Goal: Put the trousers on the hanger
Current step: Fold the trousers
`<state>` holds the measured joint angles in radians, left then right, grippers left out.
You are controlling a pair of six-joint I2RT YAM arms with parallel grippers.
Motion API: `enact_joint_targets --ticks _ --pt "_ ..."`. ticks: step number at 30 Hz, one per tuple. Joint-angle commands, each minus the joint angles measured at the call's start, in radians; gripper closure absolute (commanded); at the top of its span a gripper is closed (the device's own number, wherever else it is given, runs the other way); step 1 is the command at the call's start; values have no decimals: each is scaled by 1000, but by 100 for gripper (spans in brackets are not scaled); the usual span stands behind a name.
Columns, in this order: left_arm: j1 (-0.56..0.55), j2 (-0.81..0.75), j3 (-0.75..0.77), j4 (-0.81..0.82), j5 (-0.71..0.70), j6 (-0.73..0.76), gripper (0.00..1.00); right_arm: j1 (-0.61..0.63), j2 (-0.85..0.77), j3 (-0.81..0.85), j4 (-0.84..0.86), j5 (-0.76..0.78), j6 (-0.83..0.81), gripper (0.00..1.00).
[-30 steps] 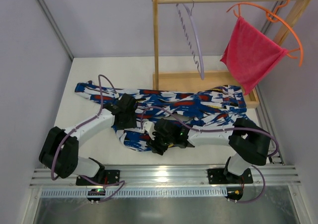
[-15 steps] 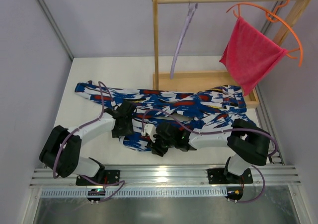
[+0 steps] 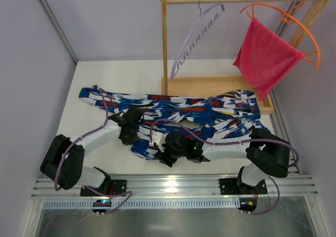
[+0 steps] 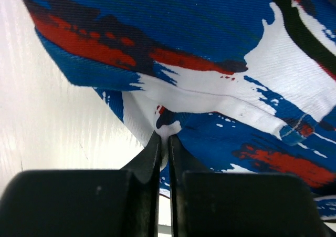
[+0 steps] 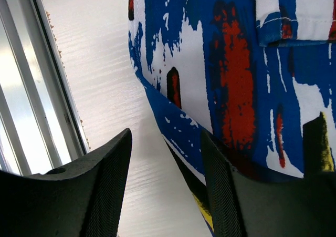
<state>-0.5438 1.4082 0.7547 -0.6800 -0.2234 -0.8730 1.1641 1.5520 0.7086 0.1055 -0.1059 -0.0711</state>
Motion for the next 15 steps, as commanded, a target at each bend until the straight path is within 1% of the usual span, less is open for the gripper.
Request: enact_joint_targets --ticks 1,3,8,15 --pt "-1 -78 15 -42 -53 -49 100 3 -17 49 34 19 -65 42" --pt "-1 -100 20 -62 -68 -61 100 -1 0 78 -7 -8 -90 40" --pt "-1 -155 12 -79 -102 -81 100 -11 81 137 -49 -69 -121 40" --pt "-1 -155 28 -82 -103 -113 100 -11 114 157 -63 -101 -119 41"
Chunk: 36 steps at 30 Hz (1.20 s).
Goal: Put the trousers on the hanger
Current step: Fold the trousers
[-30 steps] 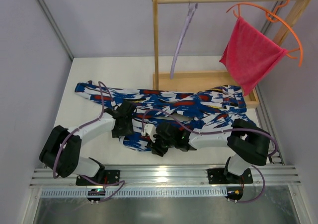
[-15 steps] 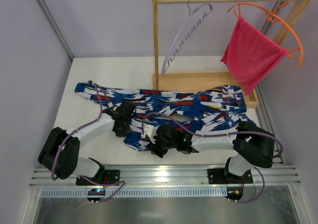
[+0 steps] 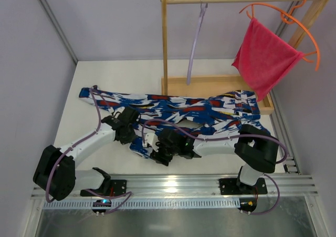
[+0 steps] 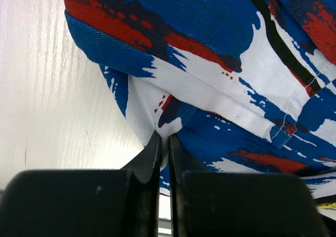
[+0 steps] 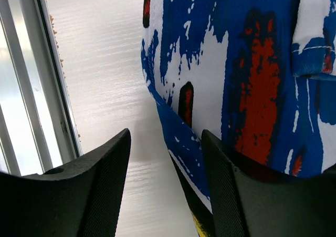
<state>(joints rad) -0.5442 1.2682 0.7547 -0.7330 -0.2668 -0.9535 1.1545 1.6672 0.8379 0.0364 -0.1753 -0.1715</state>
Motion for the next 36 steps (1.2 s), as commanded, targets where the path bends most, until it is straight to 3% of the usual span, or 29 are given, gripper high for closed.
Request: enact_joint_targets --ticks 1,3,5,6,7,8,10,11,14,24,29,36 --pt "0 -15 29 -22 -52 -39 100 1 -3 12 19 -23 -14 41" --pt "0 -24 31 -16 -29 -48 100 1 -15 -11 34 12 -13 43" --pt "0 -26 31 4 4 -56 100 2 -26 -43 55 48 3 54" --pt "0 -21 31 9 17 -54 100 2 -46 -58 66 62 9 61" --pt "0 -15 37 7 23 -39 98 2 -58 -89 82 74 20 77" --pt "0 -10 43 0 23 -25 85 2 -73 -101 83 80 42 85" --pt "0 -4 58 -14 9 10 70 2 -119 -141 88 89 69 96" --pt "-2 -4 81 -14 8 85 60 1 -136 -157 94 85 96 96" --pt "-3 6 165 -13 38 233 49 2 -207 -213 122 51 145 96" --pt "-189 141 258 155 159 614 48 2 -307 -333 241 56 222 96" --pt "-214 256 268 165 198 636 48 2 -320 -355 277 57 230 96" --pt "-322 375 278 196 177 541 46 1 -319 -358 284 65 225 96"
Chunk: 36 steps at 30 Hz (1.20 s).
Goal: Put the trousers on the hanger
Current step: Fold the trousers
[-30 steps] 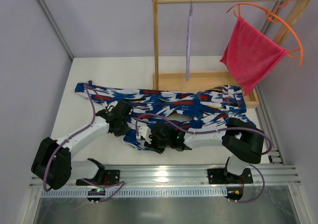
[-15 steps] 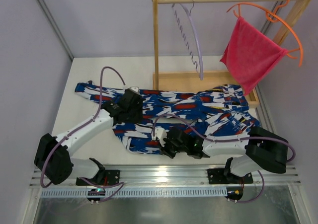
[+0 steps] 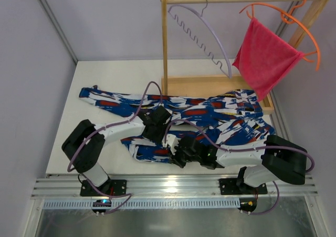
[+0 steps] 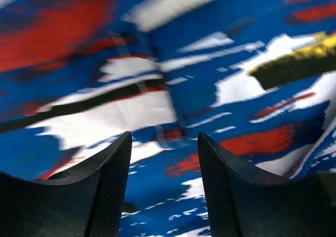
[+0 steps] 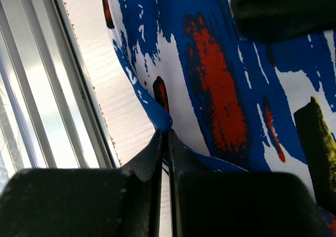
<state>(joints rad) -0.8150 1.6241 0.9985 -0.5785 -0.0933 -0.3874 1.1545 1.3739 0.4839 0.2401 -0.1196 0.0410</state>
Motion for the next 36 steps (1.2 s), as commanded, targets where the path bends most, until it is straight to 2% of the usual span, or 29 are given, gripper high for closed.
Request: enact_joint_targets --ticks 1,7,9,14,17,22,25,27,29,30,34,36 --pt "-58 31 37 34 -18 -34 46 2 -26 -4 80 8 11 96" --pt "-82 92 -9 62 -42 -106 46 1 -29 -7 77 9 13 96" --pt "-82 91 -9 52 -62 -128 52 1 -30 -10 77 11 14 96" --pt "-81 72 37 -62 -202 -171 86 1 -35 -11 73 11 19 96" --pt "-76 46 75 -127 -235 -200 100 1 -35 -10 71 12 20 96" --pt "-46 -19 150 -257 -338 -278 100 2 -55 -10 56 9 33 96" --pt "42 -67 215 -421 -408 -363 100 2 -78 5 9 20 53 96" --pt "166 -139 238 -541 -430 -433 100 2 -94 28 -27 29 60 96" --pt "256 -260 230 -558 -416 -438 100 2 -108 47 -76 34 60 96" --pt "364 -304 218 -561 -407 -438 100 1 -116 53 -91 34 62 96" --pt "558 -538 225 -567 -434 -456 100 2 -180 67 -136 44 71 96" --pt "615 -620 253 -584 -488 -458 100 2 -226 79 -182 64 79 96"
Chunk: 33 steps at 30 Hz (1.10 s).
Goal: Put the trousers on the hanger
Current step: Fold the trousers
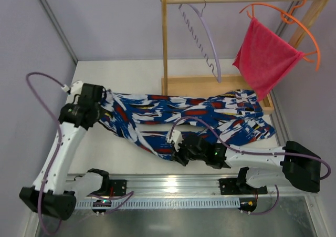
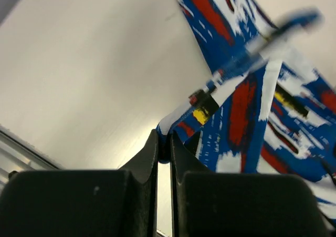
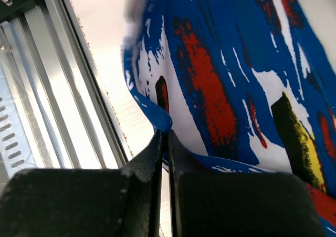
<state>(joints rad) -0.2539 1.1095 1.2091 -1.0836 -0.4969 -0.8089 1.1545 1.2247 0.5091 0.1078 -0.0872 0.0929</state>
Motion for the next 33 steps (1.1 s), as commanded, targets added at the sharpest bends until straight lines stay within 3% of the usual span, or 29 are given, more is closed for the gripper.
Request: enact_joint_targets --ticks 1,10,16,23,28,30,33 --pt "64 -121 88 -103 -113 -36 100 1 -94 60 -65 38 34 96" --pt "73 -234 221 -173 -383 -38 99 2 -211 193 -302 200 54 96" --pt "73 -312 198 -164 -404 -33 99 1 -221 327 -472 291 105 96" --pt "73 -339 191 -199 -434 -7 99 1 -220 407 -556 435 131 96" --pt "73 -353 184 -194 -445 19 99 -18 -89 453 -566 564 102 96" --pt "71 -353 181 -191 -437 27 99 -50 -48 473 -553 548 73 94" --pt "71 -356 132 -182 -425 31 99 -123 47 502 -487 368 47 91"
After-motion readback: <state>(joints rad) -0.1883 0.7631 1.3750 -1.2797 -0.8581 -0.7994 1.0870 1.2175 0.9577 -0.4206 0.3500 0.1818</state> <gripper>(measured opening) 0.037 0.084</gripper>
